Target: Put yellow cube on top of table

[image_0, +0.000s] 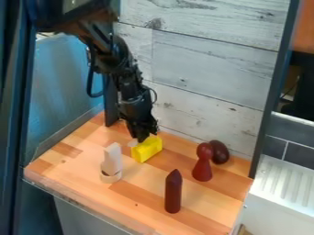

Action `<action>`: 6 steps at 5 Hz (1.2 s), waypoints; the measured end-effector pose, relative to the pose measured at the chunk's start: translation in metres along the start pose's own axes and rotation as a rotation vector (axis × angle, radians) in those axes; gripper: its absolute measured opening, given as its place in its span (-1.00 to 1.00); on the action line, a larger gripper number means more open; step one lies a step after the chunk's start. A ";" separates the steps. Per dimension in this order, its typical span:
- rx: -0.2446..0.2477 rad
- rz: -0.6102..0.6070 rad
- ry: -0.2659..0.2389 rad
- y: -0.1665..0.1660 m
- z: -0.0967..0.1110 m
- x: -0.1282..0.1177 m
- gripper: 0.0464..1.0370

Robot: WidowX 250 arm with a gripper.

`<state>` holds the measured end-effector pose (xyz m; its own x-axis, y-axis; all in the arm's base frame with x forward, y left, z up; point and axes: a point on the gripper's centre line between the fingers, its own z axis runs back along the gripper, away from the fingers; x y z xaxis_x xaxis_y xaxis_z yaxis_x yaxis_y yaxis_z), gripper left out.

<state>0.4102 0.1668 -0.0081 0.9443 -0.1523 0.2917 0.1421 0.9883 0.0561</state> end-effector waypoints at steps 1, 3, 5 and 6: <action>0.008 0.012 -0.009 0.003 0.001 0.005 -0.83; 0.001 0.007 0.003 -0.001 -0.006 0.006 -0.83; 0.006 0.004 -0.022 -0.006 -0.009 0.010 -0.34; 0.022 0.020 -0.037 -0.005 -0.010 0.011 0.33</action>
<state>0.4227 0.1608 -0.0145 0.9351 -0.1337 0.3282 0.1169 0.9906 0.0704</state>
